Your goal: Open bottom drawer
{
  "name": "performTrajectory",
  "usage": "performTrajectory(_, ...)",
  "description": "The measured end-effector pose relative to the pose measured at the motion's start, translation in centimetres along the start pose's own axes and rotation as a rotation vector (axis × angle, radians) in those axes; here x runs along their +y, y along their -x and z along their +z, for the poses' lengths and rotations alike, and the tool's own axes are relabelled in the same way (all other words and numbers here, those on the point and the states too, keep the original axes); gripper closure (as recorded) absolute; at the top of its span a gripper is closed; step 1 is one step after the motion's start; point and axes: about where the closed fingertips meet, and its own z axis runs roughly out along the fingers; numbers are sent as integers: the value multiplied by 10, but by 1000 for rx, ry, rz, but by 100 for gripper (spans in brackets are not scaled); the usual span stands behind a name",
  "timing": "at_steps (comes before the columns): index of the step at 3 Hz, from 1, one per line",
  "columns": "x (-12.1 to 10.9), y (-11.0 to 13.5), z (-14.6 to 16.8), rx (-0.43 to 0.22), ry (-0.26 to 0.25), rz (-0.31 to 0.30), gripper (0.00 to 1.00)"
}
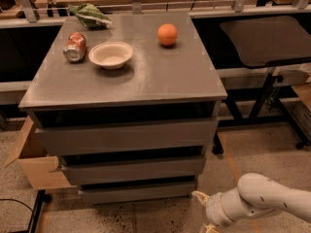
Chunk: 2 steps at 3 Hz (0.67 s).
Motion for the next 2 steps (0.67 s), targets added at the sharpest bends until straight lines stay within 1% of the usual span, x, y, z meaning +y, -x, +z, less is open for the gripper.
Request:
performTrajectory(1,-3,-5,12,8,9,-1,0)
performTrajectory(2,-28,-27,41,46,12,-13,0)
